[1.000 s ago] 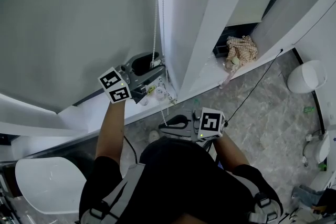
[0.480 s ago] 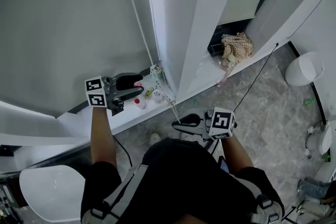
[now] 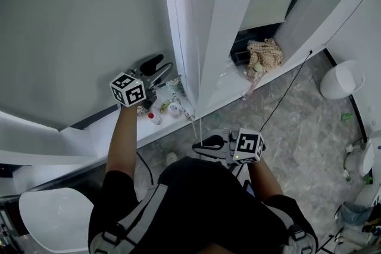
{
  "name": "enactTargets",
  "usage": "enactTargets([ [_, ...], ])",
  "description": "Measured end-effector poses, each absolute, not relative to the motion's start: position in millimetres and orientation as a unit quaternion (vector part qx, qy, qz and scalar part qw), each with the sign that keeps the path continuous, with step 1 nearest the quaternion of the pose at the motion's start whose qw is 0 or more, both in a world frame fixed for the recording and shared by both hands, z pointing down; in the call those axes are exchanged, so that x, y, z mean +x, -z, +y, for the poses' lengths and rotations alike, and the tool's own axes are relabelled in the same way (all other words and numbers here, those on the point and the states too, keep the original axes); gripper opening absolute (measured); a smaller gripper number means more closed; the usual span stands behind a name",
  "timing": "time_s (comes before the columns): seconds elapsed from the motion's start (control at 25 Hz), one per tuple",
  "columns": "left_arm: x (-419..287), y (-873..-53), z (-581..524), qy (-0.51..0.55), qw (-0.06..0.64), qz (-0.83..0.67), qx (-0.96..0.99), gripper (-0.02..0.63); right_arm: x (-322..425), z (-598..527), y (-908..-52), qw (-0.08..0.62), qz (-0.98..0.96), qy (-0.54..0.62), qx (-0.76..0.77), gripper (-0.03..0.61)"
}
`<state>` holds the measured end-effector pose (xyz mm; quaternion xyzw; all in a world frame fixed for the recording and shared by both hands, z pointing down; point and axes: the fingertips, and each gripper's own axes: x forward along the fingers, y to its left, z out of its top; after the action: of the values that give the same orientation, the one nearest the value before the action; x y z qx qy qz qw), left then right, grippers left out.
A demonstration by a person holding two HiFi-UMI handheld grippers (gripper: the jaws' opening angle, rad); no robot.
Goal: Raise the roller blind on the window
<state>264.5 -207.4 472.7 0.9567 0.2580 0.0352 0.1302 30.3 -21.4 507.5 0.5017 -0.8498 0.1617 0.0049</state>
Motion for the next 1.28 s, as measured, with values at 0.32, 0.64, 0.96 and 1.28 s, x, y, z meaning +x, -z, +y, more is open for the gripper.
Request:
enactTargets([
  [0.32, 297, -433, -162, -0.001, 0.121, 0.334, 0.935, 0.229, 34, -9, -510, -0.001, -0.837, -0.162, 0.522, 0.003],
  [0.64, 284, -401, -125, 0.034, 0.143, 0.413, 0.899, 0.225, 43, -2, -506, -0.006, -0.827, -0.153, 0.541, 0.003],
  [0.96, 281, -393, -142, 0.046, 0.118, 0.373, 0.919, 0.018, 48, -4, -508, -0.005, -0.826, -0.15, 0.543, 0.003],
  [1.28, 264, -401, -152, 0.038, 0.105, 0.358, 0.927, 0.018, 76, -32, -499, 0.043, -0.795, -0.119, 0.593, 0.034],
])
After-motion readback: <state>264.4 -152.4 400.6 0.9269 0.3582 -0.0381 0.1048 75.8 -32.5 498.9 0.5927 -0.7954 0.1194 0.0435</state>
